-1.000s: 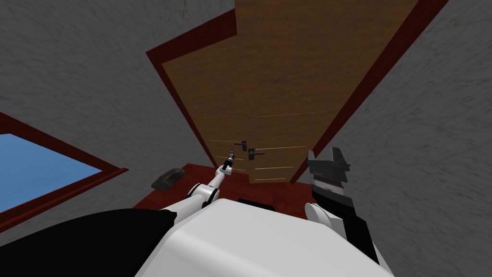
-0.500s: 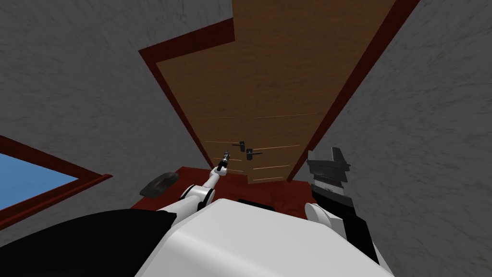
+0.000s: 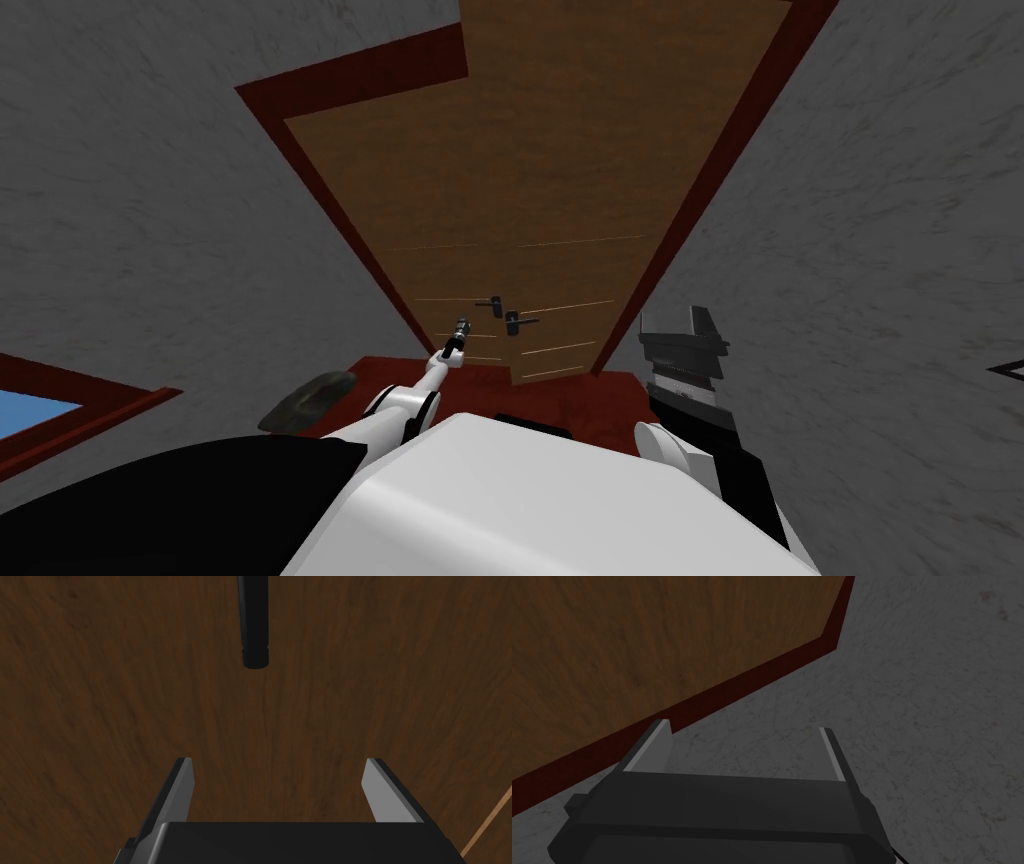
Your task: Pull the door open
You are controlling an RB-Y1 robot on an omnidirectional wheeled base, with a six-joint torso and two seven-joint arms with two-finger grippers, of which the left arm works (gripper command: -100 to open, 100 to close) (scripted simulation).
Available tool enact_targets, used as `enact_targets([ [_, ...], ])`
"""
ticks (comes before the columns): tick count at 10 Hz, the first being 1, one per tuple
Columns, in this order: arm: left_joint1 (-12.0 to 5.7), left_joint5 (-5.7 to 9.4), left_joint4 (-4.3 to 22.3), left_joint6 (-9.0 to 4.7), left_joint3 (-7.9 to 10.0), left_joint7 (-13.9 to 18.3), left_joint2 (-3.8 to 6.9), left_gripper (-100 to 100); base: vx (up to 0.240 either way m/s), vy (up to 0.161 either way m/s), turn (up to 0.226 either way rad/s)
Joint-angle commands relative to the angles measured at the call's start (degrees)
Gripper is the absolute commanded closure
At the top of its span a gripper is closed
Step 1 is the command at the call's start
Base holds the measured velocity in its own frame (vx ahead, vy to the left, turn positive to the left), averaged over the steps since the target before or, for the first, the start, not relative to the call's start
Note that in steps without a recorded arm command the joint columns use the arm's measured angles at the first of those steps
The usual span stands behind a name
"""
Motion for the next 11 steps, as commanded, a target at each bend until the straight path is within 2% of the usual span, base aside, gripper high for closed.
enact_targets([
  [1,0.09,0.51,1.0,-0.39,1.05,0.41,1.25,-100,0.12,0.013,-0.275],
  [3,0.12,0.92,1.43,-0.83,1.71,0.84,1.94,-100,0.16,0.021,-0.198],
  [5,-0.47,1.11,1.43,-1.16,1.74,1.13,1.51,-100,0.214,0.008,-0.228],
  [6,-1.12,1.1,1.21,-1.3,1.43,1.21,0.7,-100,0.239,-0.095,-0.205],
  [7,0.03,1.15,-0.34,-0.43,1.72,1.06,1.07,-100,0.104,-0.052,-0.029],
  [8,0.03,1.15,-0.34,-0.43,1.72,1.06,1.07,100,-0.019,0.009,0.052],
  [11,0.03,1.15,-0.34,-0.43,1.72,1.06,1.07,100,-0.03,0.013,-0.021],
])
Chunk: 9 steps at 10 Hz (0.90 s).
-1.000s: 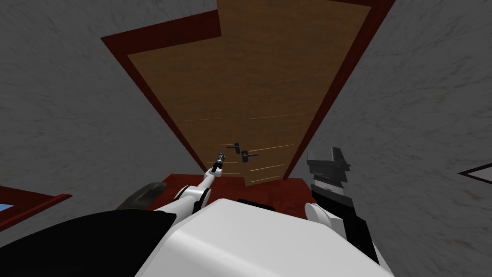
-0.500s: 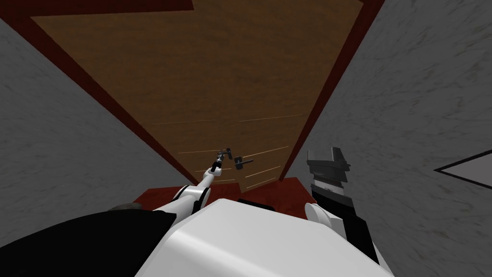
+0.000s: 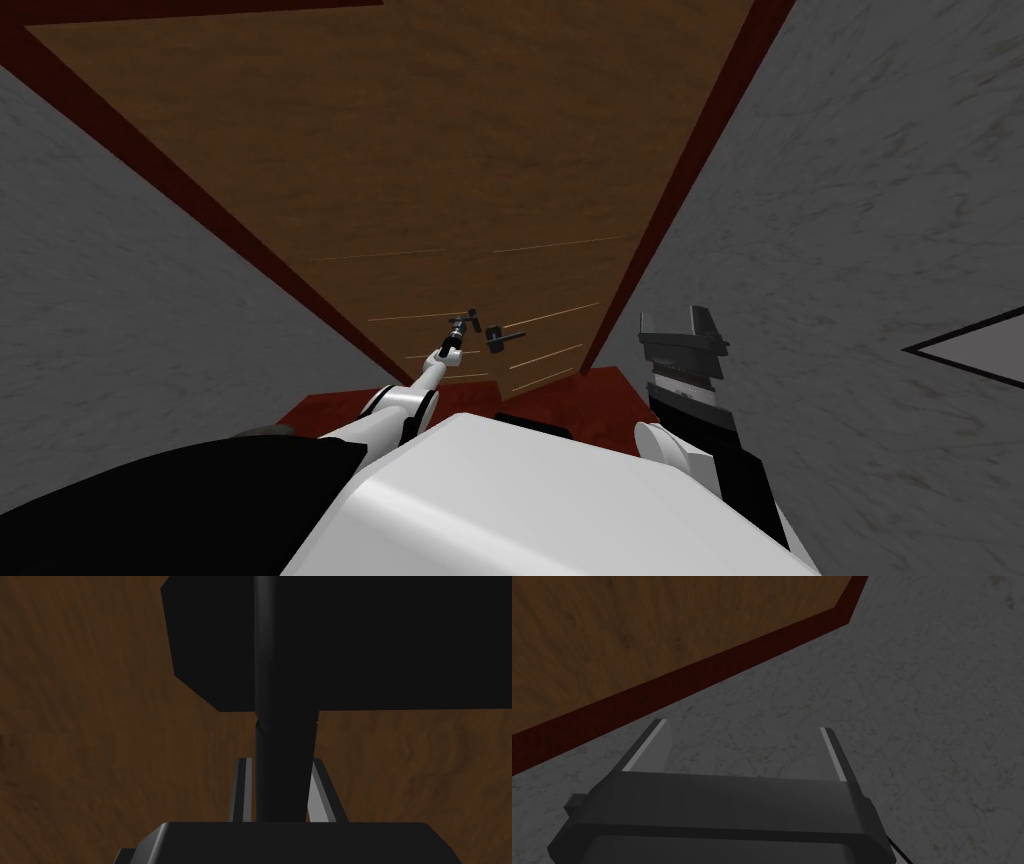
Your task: Pull the door open
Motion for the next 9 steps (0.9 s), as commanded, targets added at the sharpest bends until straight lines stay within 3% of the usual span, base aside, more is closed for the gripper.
enact_targets([
  [1,0.05,0.03,0.0,-0.06,0.12,-0.03,0.19,100,0.0,0.0,0.0],
  [2,0.05,0.03,0.0,-0.06,0.12,-0.03,0.19,100,0.0,0.0,0.0],
  [3,0.83,-0.04,0.34,-0.09,0.02,0.47,1.21,100,-0.12,0.076,-0.013],
  [9,1.29,-0.78,0.29,-0.8,-2.45,3.09,2.38,100,-0.203,0.029,-0.066],
])
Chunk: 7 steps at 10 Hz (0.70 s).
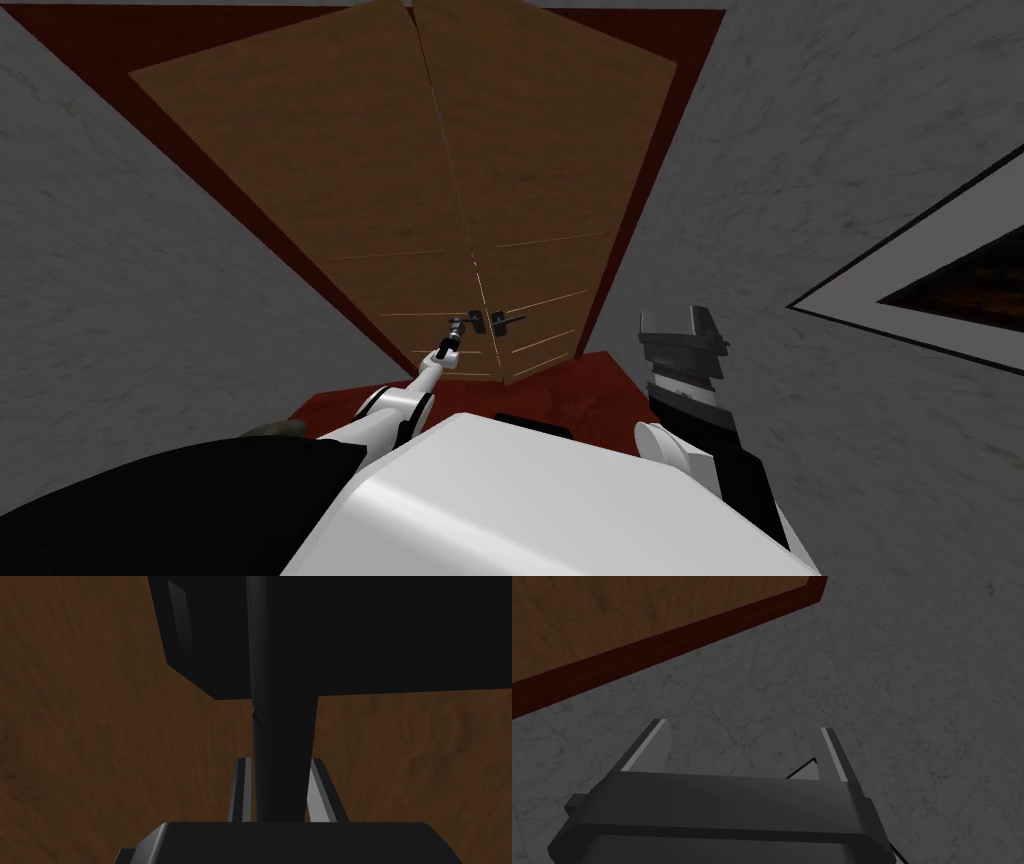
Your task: Pull the door open
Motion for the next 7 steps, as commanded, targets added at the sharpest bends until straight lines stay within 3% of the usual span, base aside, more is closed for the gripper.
enact_targets([
  [1,-0.24,-0.32,0.49,-0.58,-1.12,1.3,0.5,100,-0.217,0.087,-0.138],
  [4,-1.04,-1.12,-0.14,-1.29,-4.03,3.51,-0.13,100,-0.204,0.106,-0.17],
  [5,-0.28,-0.85,-0.87,-0.37,-3.19,3.0,0.25,100,-0.078,0.063,-0.063],
  [6,0.08,-1.33,-1.71,-0.59,-4.69,4.31,0.43,100,-0.151,0.071,-0.102],
  [7,0.13,-1.44,-1.83,-0.72,-5.01,4.61,0.52,100,-0.21,0.096,-0.126],
])
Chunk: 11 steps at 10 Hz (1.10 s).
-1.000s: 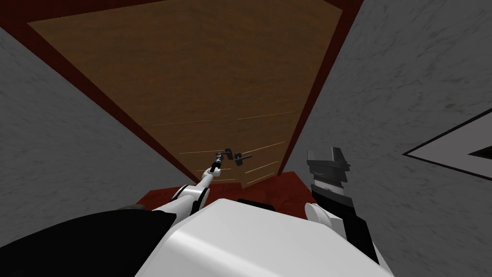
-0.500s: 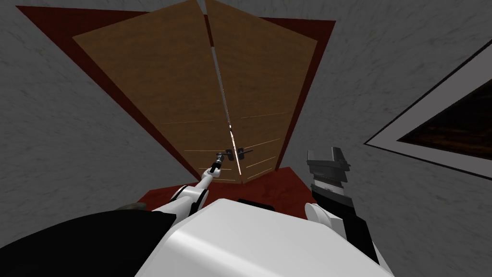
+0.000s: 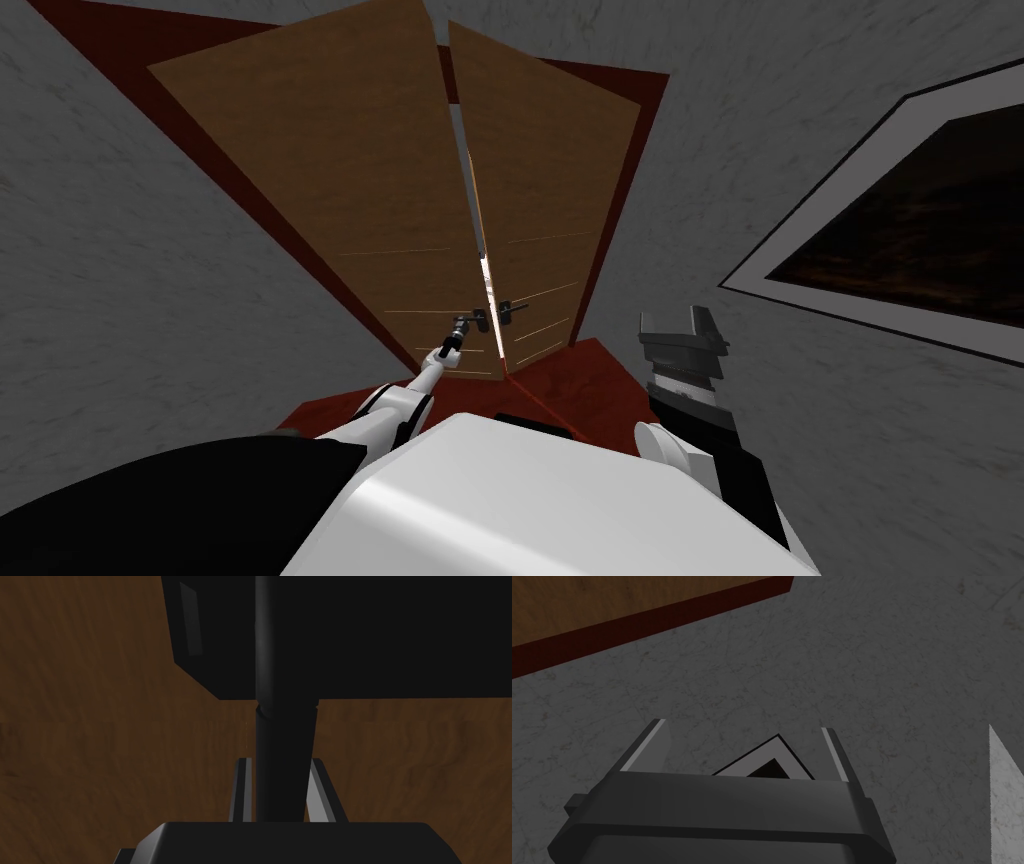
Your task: Pull the door open
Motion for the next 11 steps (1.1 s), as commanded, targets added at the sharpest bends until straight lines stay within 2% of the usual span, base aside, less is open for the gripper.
enact_targets([
  [1,0.39,-0.42,-0.42,-0.36,-1.27,1.02,-0.02,100,-0.211,0.084,-0.103],
  [7,1.25,-2.04,-2.27,-2.4,-6.31,5.72,1.36,100,-0.225,0.1,-0.113],
  [8,1.66,-1.75,-2.48,-1.82,-5.43,5.22,1.78,100,-0.093,0.062,-0.026],
  [9,2.33,-2.27,-3.4,-2.38,-7.06,6.61,2.26,100,-0.169,0.067,-0.054],
  [11,2.77,-2.79,-4.27,-3.24,-8.73,8.09,2.91,100,-0.241,0.108,-0.093],
])
